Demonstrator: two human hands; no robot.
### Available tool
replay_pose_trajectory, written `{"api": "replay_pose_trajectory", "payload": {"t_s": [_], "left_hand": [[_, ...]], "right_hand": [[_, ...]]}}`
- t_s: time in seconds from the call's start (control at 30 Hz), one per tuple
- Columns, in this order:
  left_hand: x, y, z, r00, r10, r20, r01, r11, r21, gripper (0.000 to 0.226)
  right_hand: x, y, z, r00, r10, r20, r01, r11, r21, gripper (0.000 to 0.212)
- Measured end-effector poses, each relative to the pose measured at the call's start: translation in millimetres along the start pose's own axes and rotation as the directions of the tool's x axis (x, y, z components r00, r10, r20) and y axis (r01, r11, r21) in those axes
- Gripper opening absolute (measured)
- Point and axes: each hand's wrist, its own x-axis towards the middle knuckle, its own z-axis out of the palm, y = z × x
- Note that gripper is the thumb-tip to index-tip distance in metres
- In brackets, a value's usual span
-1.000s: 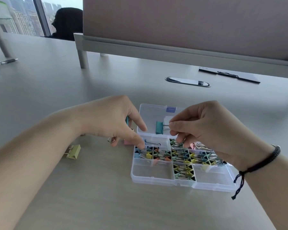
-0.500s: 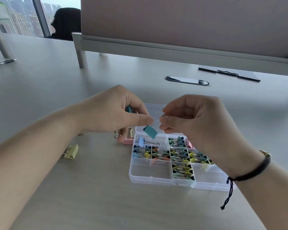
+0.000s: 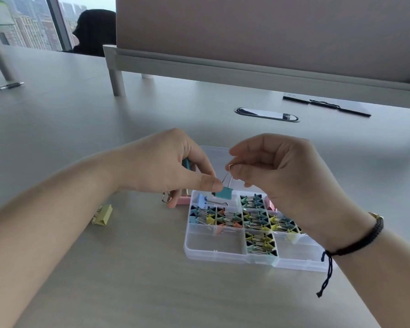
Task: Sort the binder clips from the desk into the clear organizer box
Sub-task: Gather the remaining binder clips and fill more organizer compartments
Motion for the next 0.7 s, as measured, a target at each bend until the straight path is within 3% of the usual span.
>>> {"api": "replay_pose_trajectory", "payload": {"t_s": [0.17, 0.27, 0.4, 0.57, 0.7], "left_hand": [[2, -2, -2, 0.995, -0.026, -0.096, 0.024, 0.999, -0.025, 0.027], [6, -3, -1, 0.984, -0.064, -0.164, 0.051, 0.995, -0.083, 0.032], [10, -2, -4, 0.953, -0.226, -0.202, 0.131, 0.908, -0.398, 0.047], [9, -1, -12, 0.905, -0.382, -0.189, 0.169, 0.729, -0.663, 0.017], [7, -1, -12, 0.915, -0.389, -0.110, 0.183, 0.642, -0.745, 0.004]], "right_hand": [[-3, 2, 5, 0.991, -0.100, 0.085, 0.118, 0.960, -0.253, 0.026], [-3, 0, 4, 0.981, -0.153, 0.118, 0.181, 0.942, -0.283, 0.028], [-2, 1, 3, 0.970, -0.182, 0.163, 0.219, 0.942, -0.254, 0.029], [-1, 5, 10, 0.952, -0.193, 0.239, 0.262, 0.915, -0.306, 0.029], [-1, 9, 13, 0.942, -0.164, 0.292, 0.271, 0.886, -0.376, 0.028]]}}
